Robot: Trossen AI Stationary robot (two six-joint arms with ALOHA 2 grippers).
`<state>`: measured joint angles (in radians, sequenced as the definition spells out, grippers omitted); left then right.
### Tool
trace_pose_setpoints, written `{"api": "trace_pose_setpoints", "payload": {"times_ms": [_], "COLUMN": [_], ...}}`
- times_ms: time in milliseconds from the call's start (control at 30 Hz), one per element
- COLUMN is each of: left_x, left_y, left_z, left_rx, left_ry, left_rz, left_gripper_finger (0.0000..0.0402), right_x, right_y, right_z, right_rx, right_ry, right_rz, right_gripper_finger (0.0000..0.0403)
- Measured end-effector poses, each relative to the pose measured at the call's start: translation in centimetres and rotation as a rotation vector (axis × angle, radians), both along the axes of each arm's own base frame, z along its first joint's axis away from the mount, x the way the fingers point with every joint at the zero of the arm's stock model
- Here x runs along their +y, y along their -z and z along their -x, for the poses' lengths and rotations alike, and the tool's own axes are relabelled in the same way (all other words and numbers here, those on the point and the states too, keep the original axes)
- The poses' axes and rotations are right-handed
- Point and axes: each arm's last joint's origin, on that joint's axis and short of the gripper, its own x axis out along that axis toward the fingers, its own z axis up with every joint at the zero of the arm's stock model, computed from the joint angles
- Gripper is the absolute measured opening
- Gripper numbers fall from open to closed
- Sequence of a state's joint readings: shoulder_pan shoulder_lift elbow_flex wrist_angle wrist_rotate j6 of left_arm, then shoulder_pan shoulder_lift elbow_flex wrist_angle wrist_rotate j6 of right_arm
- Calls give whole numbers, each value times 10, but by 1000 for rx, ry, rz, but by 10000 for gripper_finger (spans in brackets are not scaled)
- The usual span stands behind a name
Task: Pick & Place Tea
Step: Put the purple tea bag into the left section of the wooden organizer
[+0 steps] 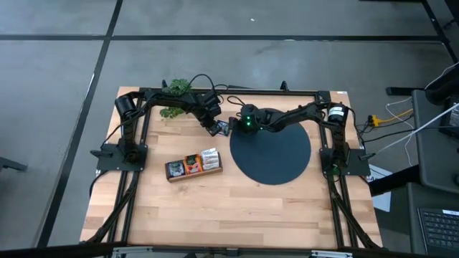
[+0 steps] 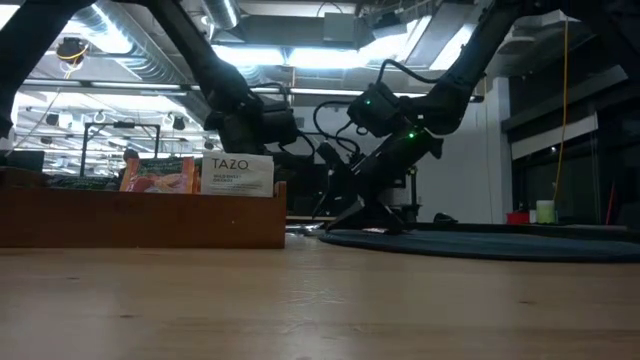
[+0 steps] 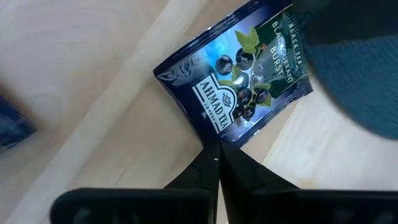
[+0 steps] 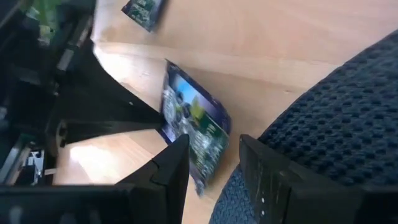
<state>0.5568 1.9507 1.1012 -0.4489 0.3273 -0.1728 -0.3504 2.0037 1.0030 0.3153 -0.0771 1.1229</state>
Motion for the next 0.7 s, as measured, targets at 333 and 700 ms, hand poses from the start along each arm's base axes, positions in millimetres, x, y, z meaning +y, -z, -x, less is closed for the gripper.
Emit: {"api": "trace_pose_setpoints", "payload": {"times_ms": [333, 700], "left_x": [-4, 6], "left_y": [1, -4], "left_z": [-9, -1], "left_rx": [-93, -114], "left_ry": [-1, -30], "left_rz": [63, 82], "left_gripper_finger": [4, 6], "right_x": [-1, 0], "right_y": [0, 0], "right_z": [0, 0], "right_rx": [-4, -9], "right_ry": [-1, -46], "right_rz": [1, -1], "right_gripper_finger": [141, 28]}}
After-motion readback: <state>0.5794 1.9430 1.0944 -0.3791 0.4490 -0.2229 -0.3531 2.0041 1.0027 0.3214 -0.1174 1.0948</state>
